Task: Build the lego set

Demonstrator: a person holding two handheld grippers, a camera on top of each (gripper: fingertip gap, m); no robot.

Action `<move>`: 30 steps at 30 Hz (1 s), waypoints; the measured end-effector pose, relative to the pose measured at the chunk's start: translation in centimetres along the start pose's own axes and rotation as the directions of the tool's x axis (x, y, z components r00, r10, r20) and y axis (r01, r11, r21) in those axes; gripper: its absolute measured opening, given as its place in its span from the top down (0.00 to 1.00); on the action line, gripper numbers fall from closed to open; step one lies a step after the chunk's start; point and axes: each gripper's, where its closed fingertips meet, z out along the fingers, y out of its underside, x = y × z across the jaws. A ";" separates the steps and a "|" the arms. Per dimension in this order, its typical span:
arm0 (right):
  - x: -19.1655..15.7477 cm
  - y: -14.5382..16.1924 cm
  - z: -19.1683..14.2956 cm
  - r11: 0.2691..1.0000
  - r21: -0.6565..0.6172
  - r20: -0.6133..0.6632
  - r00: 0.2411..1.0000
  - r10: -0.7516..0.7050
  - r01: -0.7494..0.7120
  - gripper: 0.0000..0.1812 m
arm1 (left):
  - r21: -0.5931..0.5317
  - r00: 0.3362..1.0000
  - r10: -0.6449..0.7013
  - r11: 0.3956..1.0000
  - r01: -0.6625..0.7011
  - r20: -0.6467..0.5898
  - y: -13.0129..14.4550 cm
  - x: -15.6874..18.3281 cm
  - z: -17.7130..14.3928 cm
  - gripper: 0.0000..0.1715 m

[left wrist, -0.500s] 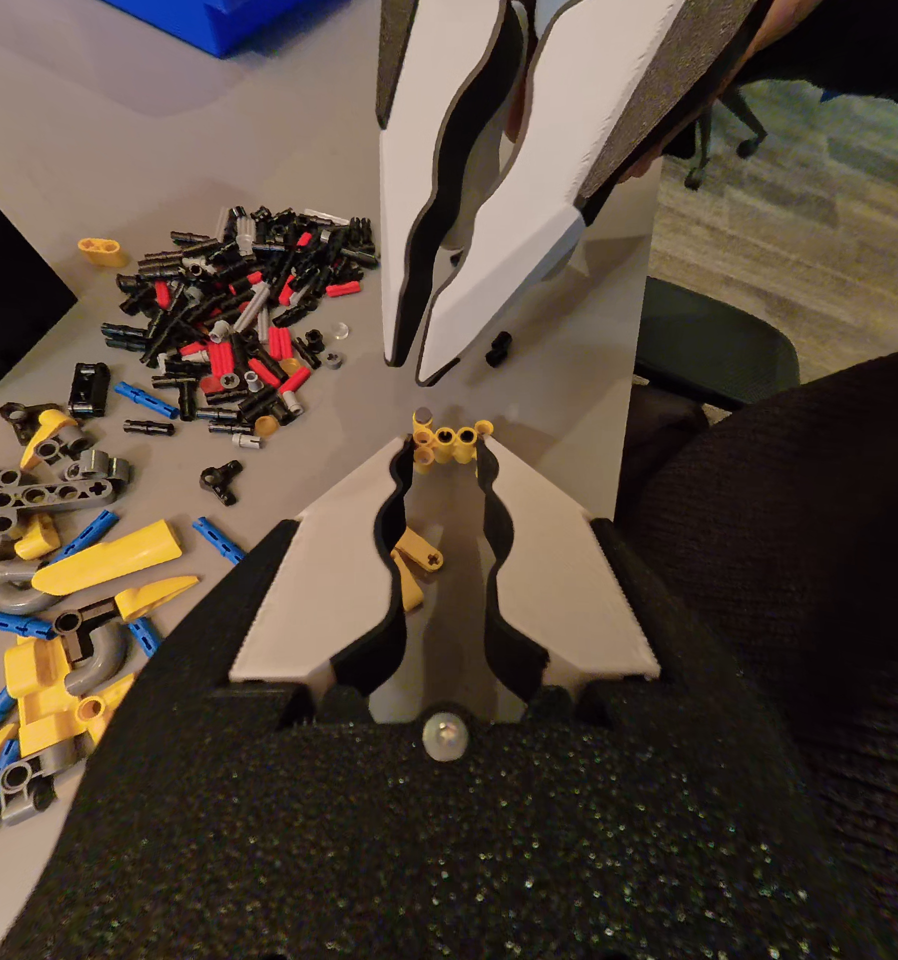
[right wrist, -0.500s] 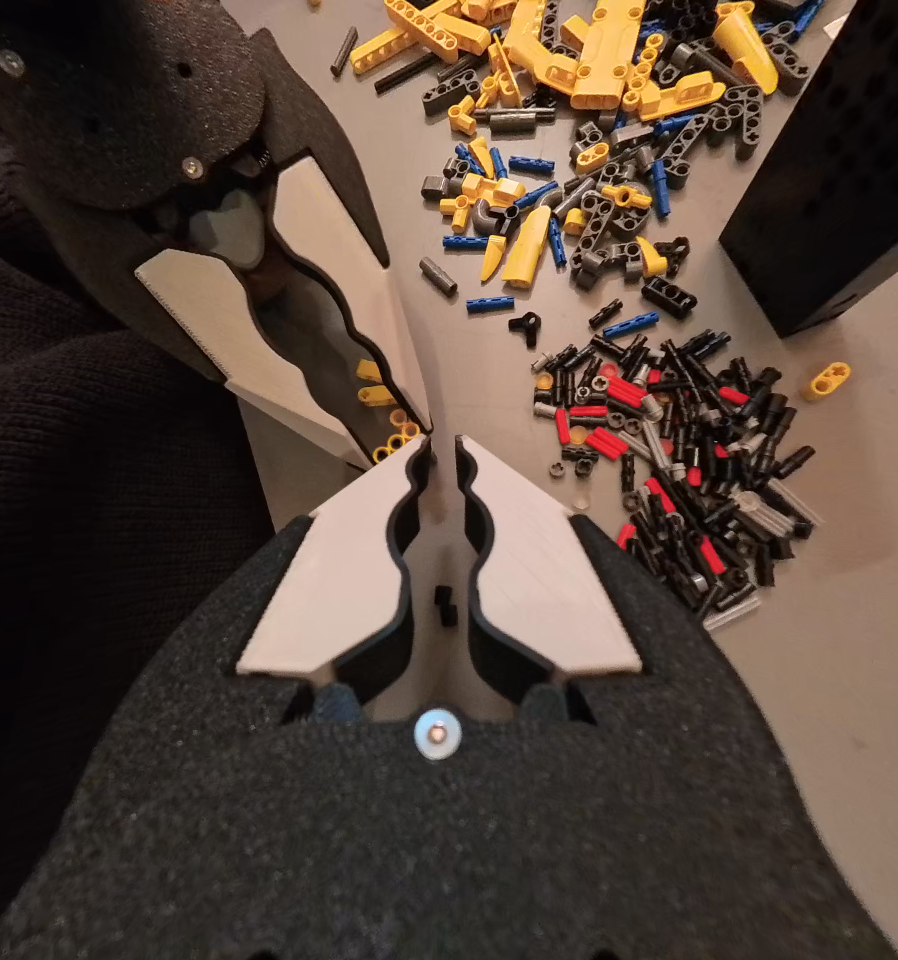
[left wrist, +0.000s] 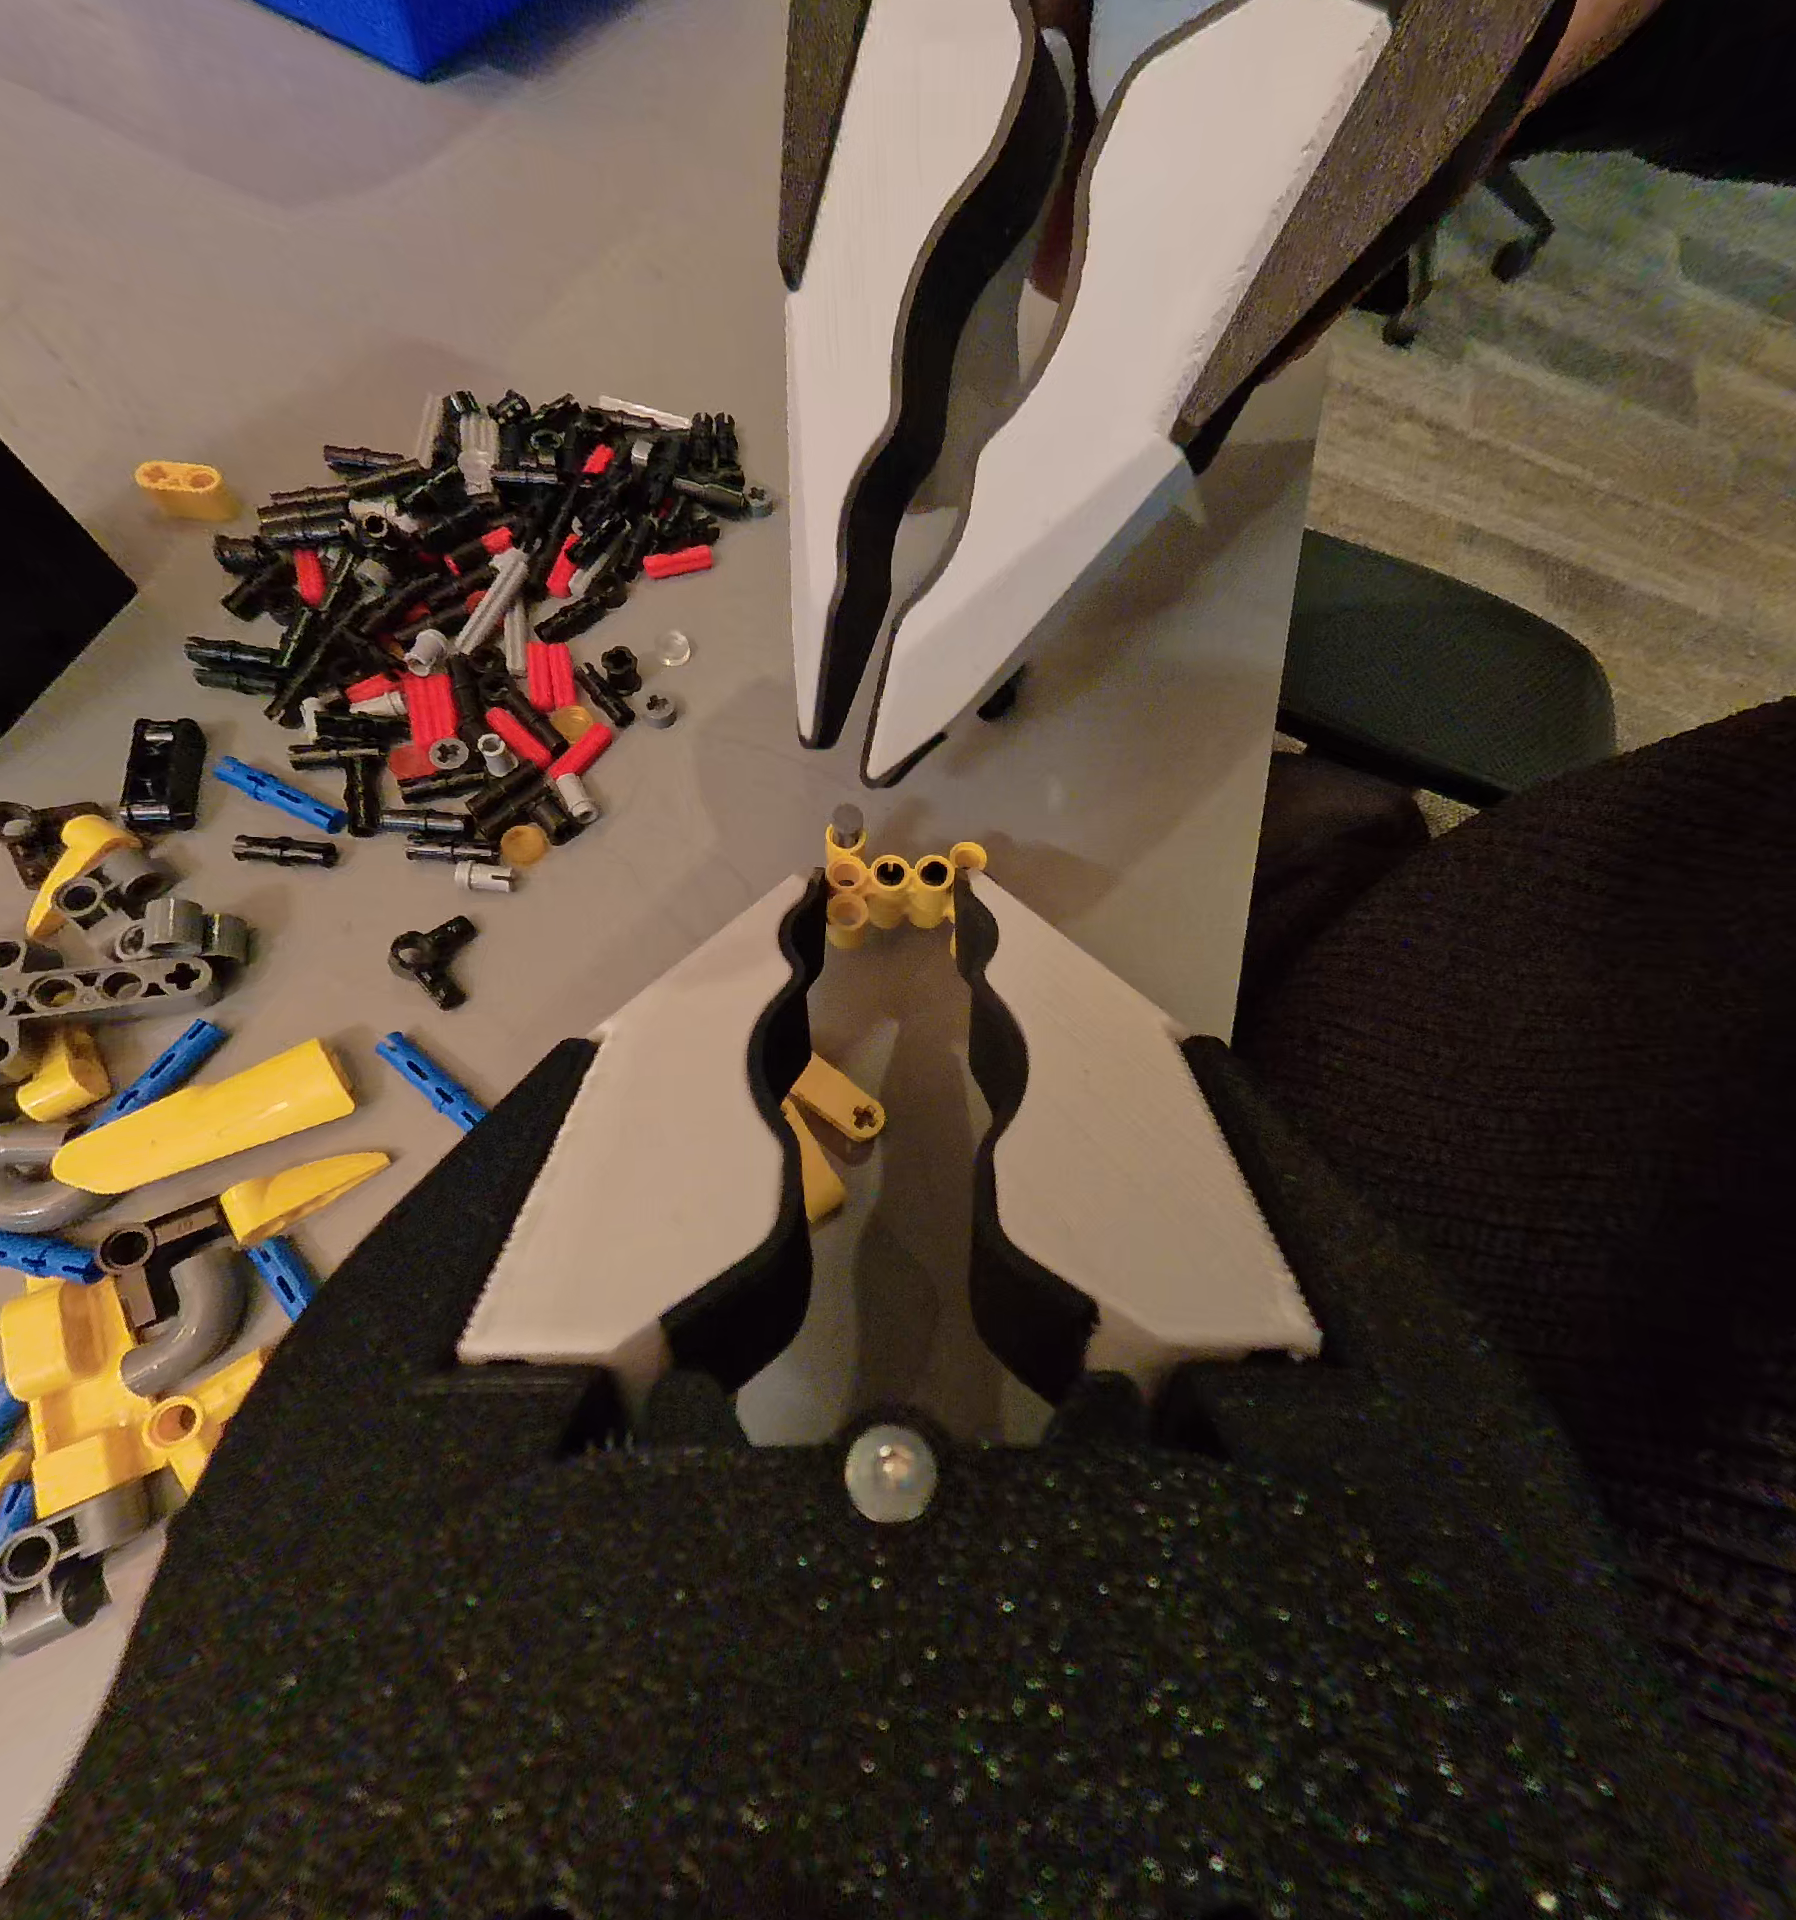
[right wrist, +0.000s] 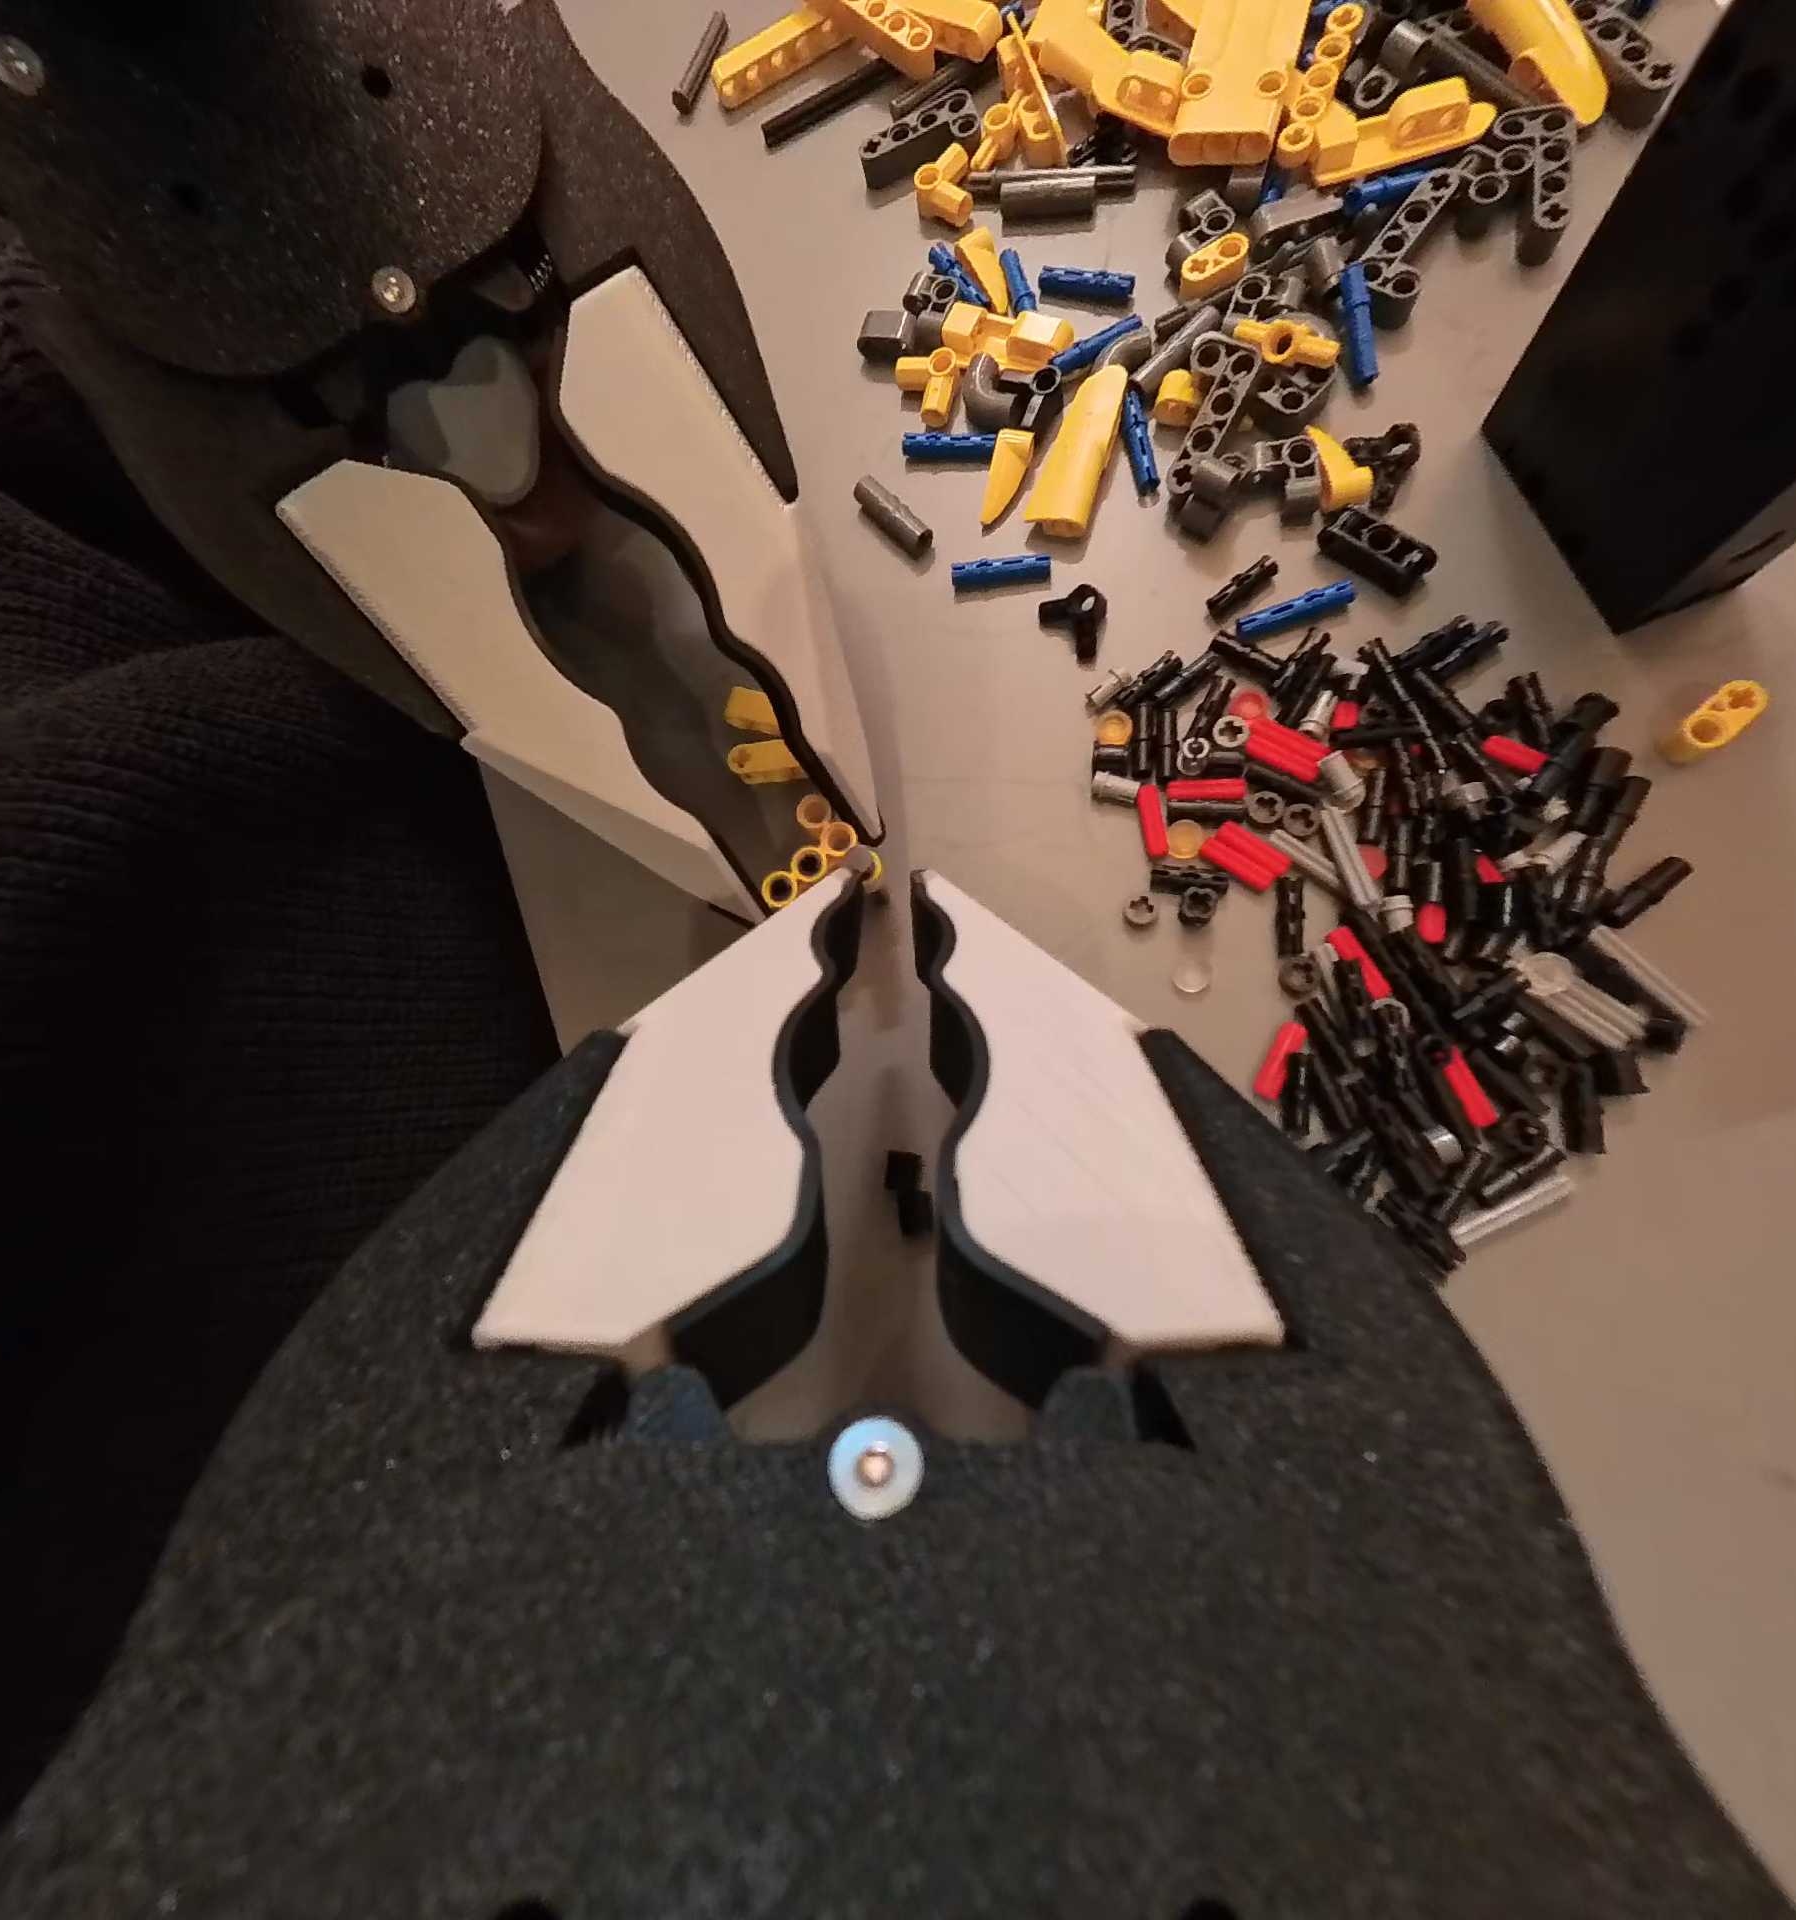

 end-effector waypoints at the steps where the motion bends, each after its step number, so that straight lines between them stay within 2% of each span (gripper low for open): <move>1: 0.0 0.0 0.1 1.000 -0.002 0.001 1.000 -0.003 0.003 0.95 | -0.003 1.000 0.001 1.000 -0.001 0.002 0.0 0.0 0.0 0.86; 13: -0.1 0.0 0.1 1.000 -0.013 -0.003 1.000 -0.013 0.013 0.95 | 0.000 1.000 -0.025 1.000 0.025 -0.005 0.3 0.0 -0.4 0.85; 16: 0.0 -0.1 -0.1 1.000 -0.009 -0.011 1.000 -0.017 0.016 0.95 | 0.004 0.999 -0.036 0.999 0.036 0.037 0.7 -0.5 -1.4 0.85; 20: 0.1 -0.9 -0.7 1.000 0.016 -0.029 0.999 -0.022 0.022 0.95 | 0.031 0.988 -0.105 0.994 0.102 0.116 1.7 -2.0 -4.4 0.84; 24: 0.0 -2.0 -1.0 0.998 0.052 -0.037 0.999 -0.027 0.029 0.95 | 0.026 0.968 -0.176 0.984 0.174 0.180 4.0 -3.2 -7.1 0.84; 30: -0.7 -3.0 -0.8 0.996 0.064 -0.035 0.998 -0.054 0.056 0.95 | 0.002 0.956 -0.222 0.974 0.226 0.193 6.0 -3.3 -7.0 0.85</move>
